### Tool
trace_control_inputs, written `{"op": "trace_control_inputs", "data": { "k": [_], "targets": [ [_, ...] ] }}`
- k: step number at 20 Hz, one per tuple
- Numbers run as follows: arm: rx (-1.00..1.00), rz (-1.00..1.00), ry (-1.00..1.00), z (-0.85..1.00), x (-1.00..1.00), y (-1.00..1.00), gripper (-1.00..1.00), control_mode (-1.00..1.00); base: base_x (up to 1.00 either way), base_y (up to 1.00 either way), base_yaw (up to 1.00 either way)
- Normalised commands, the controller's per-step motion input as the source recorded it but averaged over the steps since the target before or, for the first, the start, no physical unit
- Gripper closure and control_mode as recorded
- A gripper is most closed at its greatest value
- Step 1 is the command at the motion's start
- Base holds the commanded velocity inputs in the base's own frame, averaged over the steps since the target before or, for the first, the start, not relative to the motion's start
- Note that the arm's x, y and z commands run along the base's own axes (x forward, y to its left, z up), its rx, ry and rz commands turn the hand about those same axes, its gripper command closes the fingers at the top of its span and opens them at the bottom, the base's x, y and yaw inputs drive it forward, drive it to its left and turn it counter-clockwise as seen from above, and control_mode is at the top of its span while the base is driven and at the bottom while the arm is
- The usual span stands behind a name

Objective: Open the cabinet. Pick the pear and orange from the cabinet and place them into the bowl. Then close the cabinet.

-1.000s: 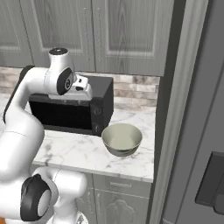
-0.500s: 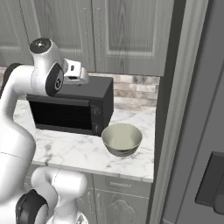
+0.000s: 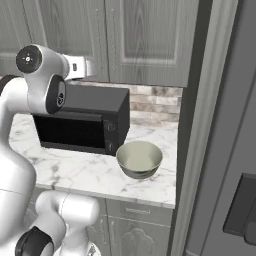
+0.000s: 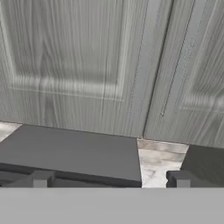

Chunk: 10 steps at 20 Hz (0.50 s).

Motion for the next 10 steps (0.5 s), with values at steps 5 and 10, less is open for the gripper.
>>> {"op": "trace_control_inputs", "data": {
  "k": [5,10],
  "targets": [
    [0.02,0.00,-0.28,0.17,-0.17,0.00,-1.00,-1.00,0.00,0.00,0.00],
    [0.05,0.00,-0.24,0.01,-0.10,0.00,-1.00,-1.00,0.00,0.00,0.00]
  ]
}}
